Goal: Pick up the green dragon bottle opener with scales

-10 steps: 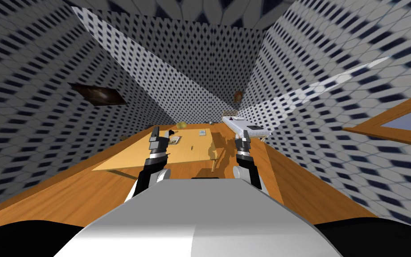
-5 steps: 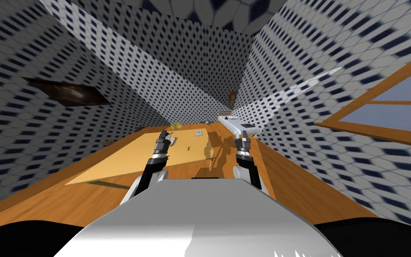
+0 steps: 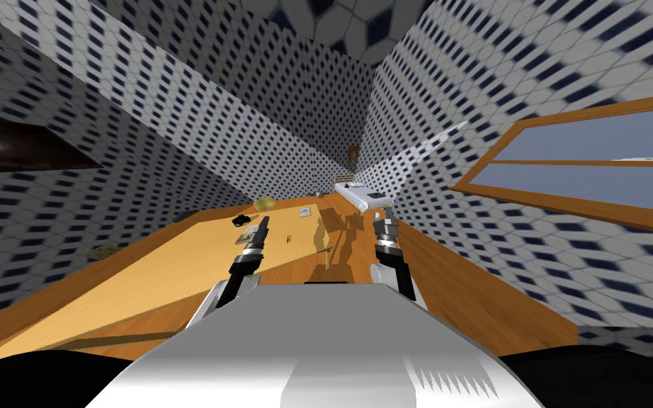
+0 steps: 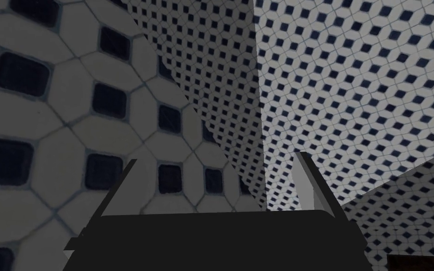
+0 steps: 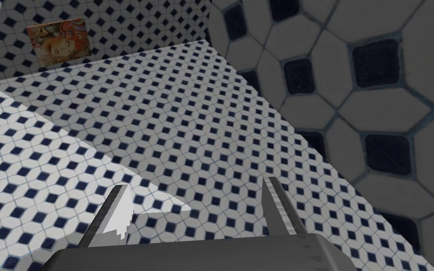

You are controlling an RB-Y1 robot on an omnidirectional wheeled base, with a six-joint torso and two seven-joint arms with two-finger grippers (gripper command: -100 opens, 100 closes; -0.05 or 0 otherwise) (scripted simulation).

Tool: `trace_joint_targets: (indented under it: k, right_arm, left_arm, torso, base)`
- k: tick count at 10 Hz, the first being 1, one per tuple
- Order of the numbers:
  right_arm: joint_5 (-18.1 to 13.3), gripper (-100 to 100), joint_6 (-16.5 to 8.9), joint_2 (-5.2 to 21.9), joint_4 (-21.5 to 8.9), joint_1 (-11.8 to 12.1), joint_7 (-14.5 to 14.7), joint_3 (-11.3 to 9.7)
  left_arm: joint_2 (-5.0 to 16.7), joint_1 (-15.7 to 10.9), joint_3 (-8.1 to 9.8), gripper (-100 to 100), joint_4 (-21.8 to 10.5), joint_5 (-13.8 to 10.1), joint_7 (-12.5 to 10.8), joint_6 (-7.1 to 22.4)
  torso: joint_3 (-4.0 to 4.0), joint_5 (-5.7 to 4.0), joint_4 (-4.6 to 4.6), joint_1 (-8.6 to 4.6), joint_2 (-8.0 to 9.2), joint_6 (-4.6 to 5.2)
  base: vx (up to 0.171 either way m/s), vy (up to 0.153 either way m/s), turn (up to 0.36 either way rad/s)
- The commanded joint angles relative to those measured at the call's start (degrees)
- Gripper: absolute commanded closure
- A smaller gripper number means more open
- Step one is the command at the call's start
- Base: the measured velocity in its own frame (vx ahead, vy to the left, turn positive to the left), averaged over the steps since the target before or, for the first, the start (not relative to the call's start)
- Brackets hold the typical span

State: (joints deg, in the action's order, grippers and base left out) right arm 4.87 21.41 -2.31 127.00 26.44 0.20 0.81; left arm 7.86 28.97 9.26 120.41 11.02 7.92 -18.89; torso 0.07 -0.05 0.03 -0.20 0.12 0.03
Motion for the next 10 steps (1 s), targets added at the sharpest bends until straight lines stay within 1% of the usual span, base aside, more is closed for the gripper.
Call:
trace_joint_targets:
  k: [1, 2, 3, 5, 6, 7, 8, 9, 10]
  right_arm:
    - [0.0, 0, 0.0, 0.0, 0.0, 0.0, 0.0, 0.0]
    - [0.0, 0, 0.0, 0.0, 0.0, 0.0, 0.0, 0.0]
    - [0.0, 0, 0.0, 0.0, 0.0, 0.0, 0.0, 0.0]
    - [0.0, 0, 0.0, 0.0, 0.0, 0.0, 0.0, 0.0]
    - [0.0, 0, 0.0, 0.0, 0.0, 0.0, 0.0, 0.0]
    - [0.0, 0, 0.0, 0.0, 0.0, 0.0, 0.0, 0.0]
    - [0.0, 0, 0.0, 0.0, 0.0, 0.0, 0.0, 0.0]
    - [0.0, 0, 0.0, 0.0, 0.0, 0.0, 0.0, 0.0]
    - [0.0, 0, 0.0, 0.0, 0.0, 0.0, 0.0, 0.0]
  left_arm:
    - [0.3, 0.7, 2.16, -100, -2.5, 2.9, 0.8, 1.5]
    - [0.3, 0.7, 2.16, -100, -2.5, 3.4, 0.8, 1.5]
    - [0.4, 0.7, 3.57, -100, -4.7, 5.5, 1.3, 2.1]
    - [0.7, 0.6, 6.5, -100, -9.1, 9.0, 2.3, 3.4]
    - [0.7, 0.6, 6.5, -100, -9.4, 9.7, 2.3, 3.4]
    - [0.8, 0.5, 8.01, -100, -11.5, 11.8, 2.8, 4.0]
    - [0.8, 0.5, 8.01, -100, -11.8, 11.8, 2.8, 4.0]
    - [0.9, 0.4, 9.55, -100, -13.7, 14.0, 3.3, 4.7]
    - [0.9, 0.4, 9.55, -100, -14.3, 14.0, 3.3, 4.7]
  torso:
    - [0.0, 0.0, 0.0, 0.0, 0.0, 0.0]
    - [0.0, 0.0, 0.0, 0.0, -0.01, -0.03]
    - [-0.02, 0.01, 0.0, 0.07, -0.03, -0.07]
    - [-0.03, 0.01, -0.01, 0.07, -0.05, -0.01]
    - [-0.03, 0.0, -0.01, 0.03, -0.05, -0.04]
    - [-0.03, 0.01, -0.01, 0.08, -0.05, -0.07]
    - [-0.02, 0.01, -0.01, 0.09, -0.04, -0.03]
    - [-0.02, 0.02, -0.01, 0.16, -0.04, -0.08]
    - [-0.02, 0.03, 0.0, 0.16, -0.04, -0.03]
  base:
    - [-0.022, -0.065, -0.303]
    - [-0.007, -0.037, -0.062]
    - [-0.002, -0.034, -0.211]
    - [-0.007, -0.053, -0.369]
    - [-0.003, -0.04, -0.083]
    - [-0.005, -0.036, -0.275]
    - [-0.005, -0.017, -0.106]
    - [-0.007, -0.023, -0.225]
    - [-0.003, -0.016, -0.113]
